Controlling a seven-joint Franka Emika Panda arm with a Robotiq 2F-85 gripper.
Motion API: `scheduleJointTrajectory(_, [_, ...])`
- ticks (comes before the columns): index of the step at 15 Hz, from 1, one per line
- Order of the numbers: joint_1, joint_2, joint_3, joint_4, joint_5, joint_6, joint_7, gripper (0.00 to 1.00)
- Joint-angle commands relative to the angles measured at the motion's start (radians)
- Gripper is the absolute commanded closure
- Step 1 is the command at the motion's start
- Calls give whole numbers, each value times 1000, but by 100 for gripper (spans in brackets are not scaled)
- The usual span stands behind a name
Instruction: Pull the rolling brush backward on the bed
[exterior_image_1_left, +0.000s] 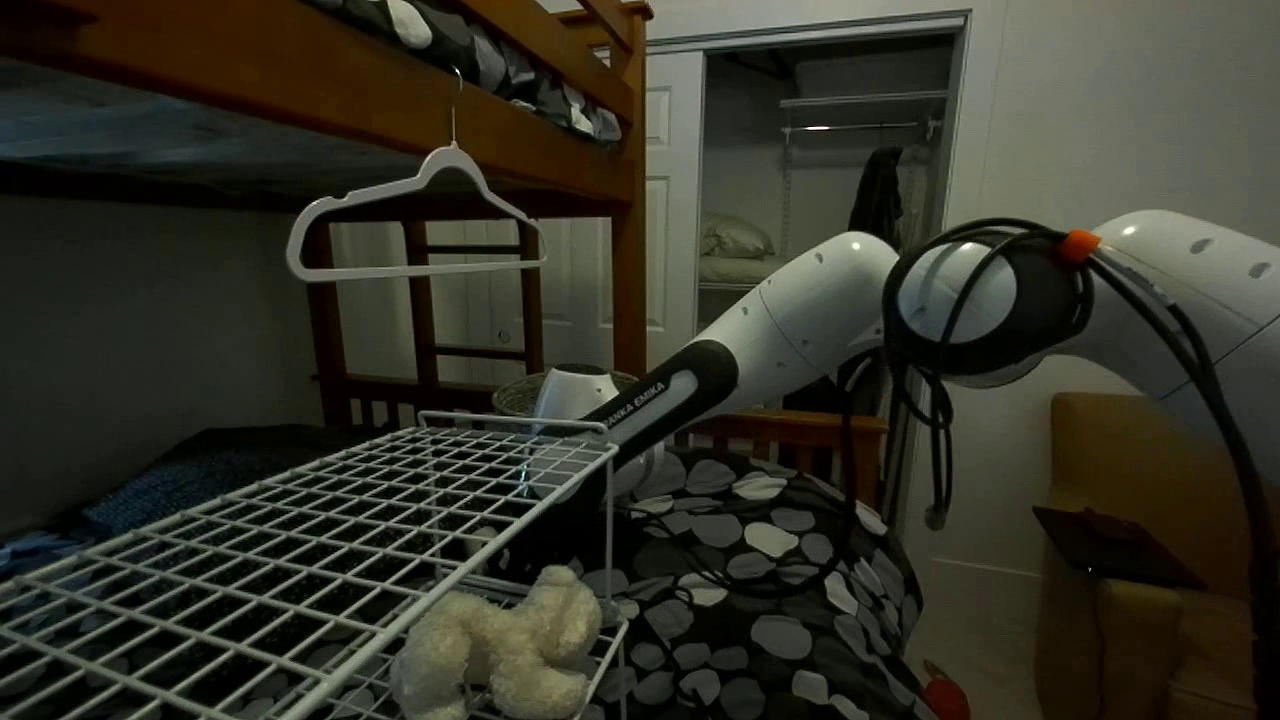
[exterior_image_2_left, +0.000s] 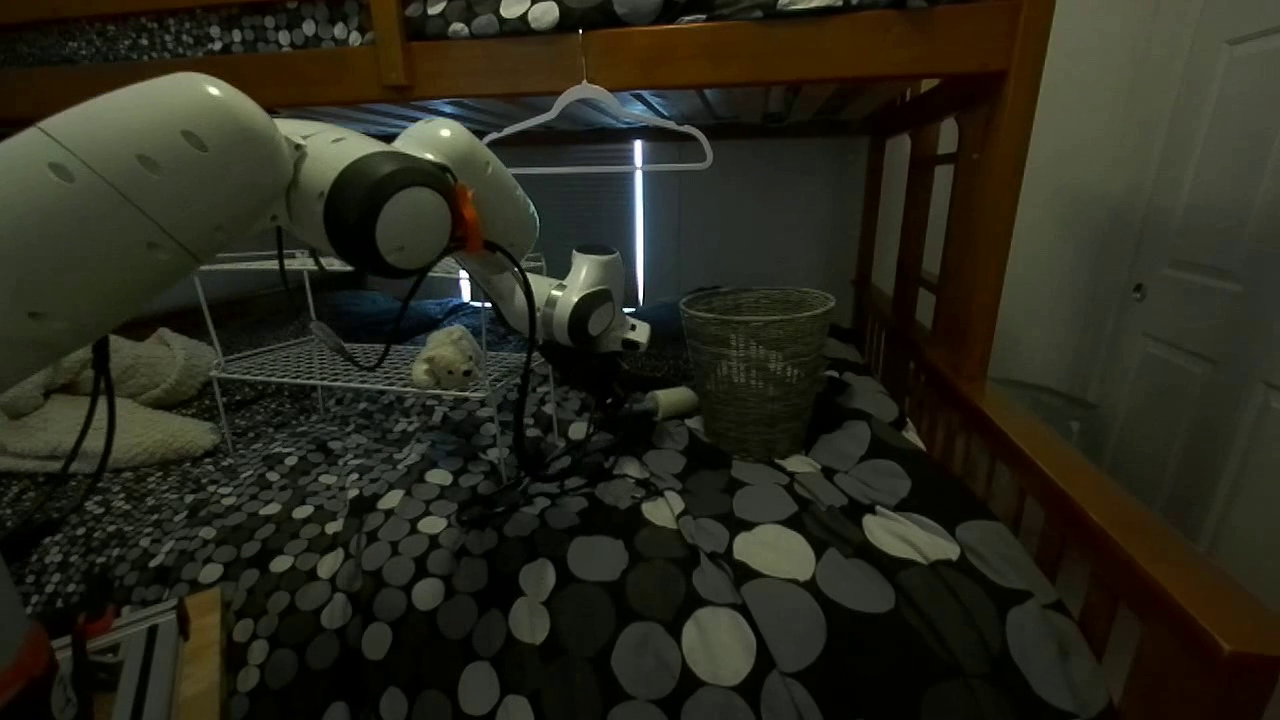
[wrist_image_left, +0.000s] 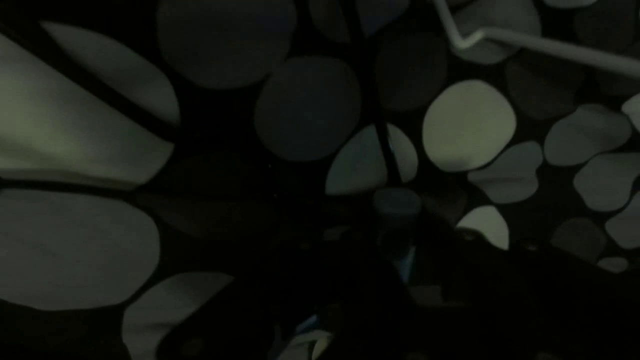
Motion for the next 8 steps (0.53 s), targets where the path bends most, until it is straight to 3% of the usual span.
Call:
scheduleJointTrajectory(1, [24, -186, -78, -237, 154, -59, -20, 93])
scheduleJointTrajectory(8, [74, -459, -171, -524, 224, -147, -26, 93])
